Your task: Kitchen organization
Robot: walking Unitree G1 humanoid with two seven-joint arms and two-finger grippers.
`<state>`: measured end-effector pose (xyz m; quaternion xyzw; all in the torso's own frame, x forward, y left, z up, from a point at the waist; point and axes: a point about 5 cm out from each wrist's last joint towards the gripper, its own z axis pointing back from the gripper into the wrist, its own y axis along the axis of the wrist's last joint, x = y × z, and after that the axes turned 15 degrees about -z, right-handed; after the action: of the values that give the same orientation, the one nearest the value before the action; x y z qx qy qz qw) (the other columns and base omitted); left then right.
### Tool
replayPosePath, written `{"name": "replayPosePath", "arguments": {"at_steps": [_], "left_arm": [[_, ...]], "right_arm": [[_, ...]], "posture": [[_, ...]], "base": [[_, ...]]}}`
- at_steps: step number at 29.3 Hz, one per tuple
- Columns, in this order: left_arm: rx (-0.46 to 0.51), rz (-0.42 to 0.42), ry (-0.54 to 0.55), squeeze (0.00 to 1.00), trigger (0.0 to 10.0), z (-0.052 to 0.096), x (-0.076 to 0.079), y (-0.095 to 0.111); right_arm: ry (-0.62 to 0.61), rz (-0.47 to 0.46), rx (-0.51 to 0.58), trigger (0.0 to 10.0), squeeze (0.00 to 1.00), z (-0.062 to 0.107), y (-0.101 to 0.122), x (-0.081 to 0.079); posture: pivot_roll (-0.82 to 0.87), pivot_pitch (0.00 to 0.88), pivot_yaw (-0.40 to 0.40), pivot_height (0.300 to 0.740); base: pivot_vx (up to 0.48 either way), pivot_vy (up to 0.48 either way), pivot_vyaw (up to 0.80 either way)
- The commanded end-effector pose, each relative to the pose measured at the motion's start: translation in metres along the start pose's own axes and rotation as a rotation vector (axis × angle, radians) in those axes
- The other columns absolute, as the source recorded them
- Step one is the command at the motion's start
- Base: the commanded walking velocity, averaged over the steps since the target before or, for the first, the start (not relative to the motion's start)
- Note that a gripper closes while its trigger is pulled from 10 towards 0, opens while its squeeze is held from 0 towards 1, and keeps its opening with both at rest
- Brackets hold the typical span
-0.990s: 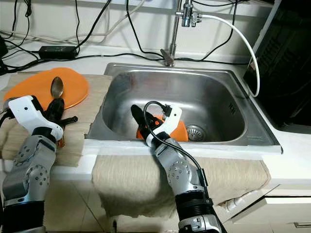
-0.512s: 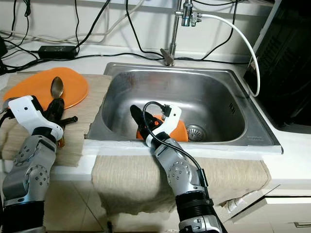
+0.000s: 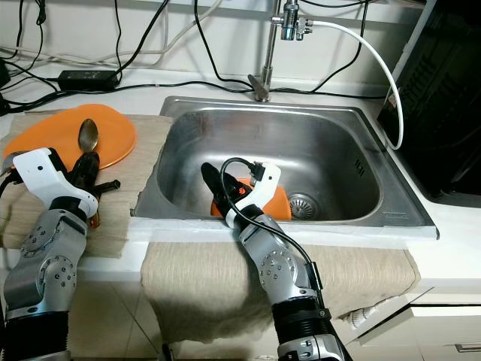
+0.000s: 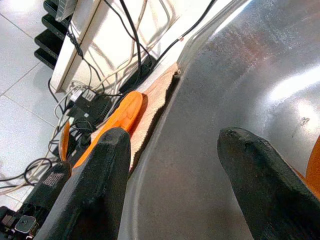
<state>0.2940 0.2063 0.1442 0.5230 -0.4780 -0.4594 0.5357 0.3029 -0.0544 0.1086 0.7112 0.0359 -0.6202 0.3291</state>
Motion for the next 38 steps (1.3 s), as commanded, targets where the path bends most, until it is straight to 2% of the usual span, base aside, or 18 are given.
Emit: {"name": "replayPosePath", "arguments": {"at_steps": [1,2,3,4,7,8,10,11,13,17,19,22,23,25,26,32,38], "left_arm": [[-0.031,-0.004,-0.003,0.00,0.0,0.000,0.002,-0.005],[-0.031,-0.004,-0.003,0.00,0.0,0.000,0.002,-0.005],[-0.001,0.013,-0.018,0.00,0.0,-0.003,0.010,0.001],[0.006,0.020,-0.028,0.00,0.0,-0.006,0.015,0.001],[0.011,0.017,-0.048,0.00,0.0,-0.011,0.022,0.001],[0.007,0.002,-0.053,0.00,0.0,-0.010,0.022,0.001],[0.043,-0.019,-0.052,0.00,0.0,-0.003,0.016,0.006],[0.037,-0.005,-0.043,0.00,0.0,0.000,0.013,0.004],[0.026,0.006,-0.042,0.00,0.0,-0.002,0.014,0.001],[0.026,0.012,-0.040,0.00,0.0,-0.006,0.016,0.001],[0.051,0.018,-0.039,0.00,0.0,-0.009,0.016,0.008],[0.051,0.018,-0.030,0.00,0.0,-0.009,0.014,0.008],[0.052,0.018,-0.026,0.00,0.0,-0.007,0.013,0.008],[0.060,0.013,-0.020,0.00,0.0,-0.004,0.012,0.009],[0.057,0.010,-0.021,0.00,0.0,-0.002,0.012,0.008],[0.035,0.014,-0.035,0.00,0.0,0.002,0.012,0.001],[0.037,0.024,-0.054,0.00,0.0,0.004,0.016,0.000]], "right_arm": [[-0.462,0.789,0.257,10.0,0.00,0.011,0.071,0.022],[-0.462,0.789,0.257,10.0,0.00,0.011,0.071,0.022],[-0.392,0.848,0.295,10.0,0.00,0.006,0.078,0.004],[-0.418,0.779,0.225,10.0,0.00,-0.001,0.072,0.013],[-0.417,0.756,0.171,10.0,0.00,-0.009,0.066,0.017],[-0.386,0.779,0.206,10.0,0.00,-0.008,0.070,0.010],[-0.337,0.827,0.299,10.0,0.00,0.005,0.081,-0.002],[-0.357,0.829,0.294,10.0,0.00,0.010,0.081,0.005],[-0.416,0.814,0.258,10.0,0.00,0.009,0.081,0.019],[-0.419,0.812,0.248,10.0,0.00,0.005,0.081,0.021],[-0.365,0.857,0.278,10.0,0.00,-0.002,0.087,0.007],[-0.344,0.870,0.293,10.0,0.00,-0.003,0.088,0.001],[-0.309,0.930,0.320,10.0,0.00,-0.003,0.089,-0.009],[-0.235,0.991,0.392,10.0,0.00,0.000,0.092,-0.031],[-0.220,1.002,0.408,10.0,0.00,0.002,0.093,-0.036],[-0.254,0.987,0.373,10.0,0.00,0.009,0.087,-0.025],[-0.255,0.954,0.372,10.0,0.00,0.011,0.085,-0.022]], "posture": [[0.11,0.000,0.000,0.740],[0.11,0.000,0.000,0.740],[0.10,0.000,0.000,0.740],[0.09,0.000,0.000,0.740],[0.10,0.000,0.000,0.740],[0.10,0.000,0.000,0.740],[0.10,0.000,0.000,0.740],[0.10,0.000,0.000,0.740],[0.10,0.000,0.000,0.740],[0.10,0.000,0.000,0.740],[0.10,0.000,0.000,0.740],[0.10,0.000,0.000,0.740],[0.10,0.000,0.000,0.740],[0.10,0.000,0.000,0.740],[0.10,0.000,0.000,0.740],[0.09,0.000,-0.008,0.740],[0.09,0.002,-0.006,0.740]], "base": [[0.000,0.000,0.00],[0.000,0.000,0.00],[-0.270,0.000,0.00],[0.000,0.000,0.00],[0.000,0.000,0.00],[-0.244,0.000,0.00],[-0.480,0.000,0.00],[-0.480,0.000,0.00],[-0.480,0.000,0.00],[-0.480,0.000,0.00],[0.000,0.000,0.00],[0.000,0.000,0.00],[0.000,0.000,0.00],[0.000,0.000,0.00],[0.000,0.000,0.00],[0.000,0.000,0.00],[-0.480,0.000,0.00]]}}
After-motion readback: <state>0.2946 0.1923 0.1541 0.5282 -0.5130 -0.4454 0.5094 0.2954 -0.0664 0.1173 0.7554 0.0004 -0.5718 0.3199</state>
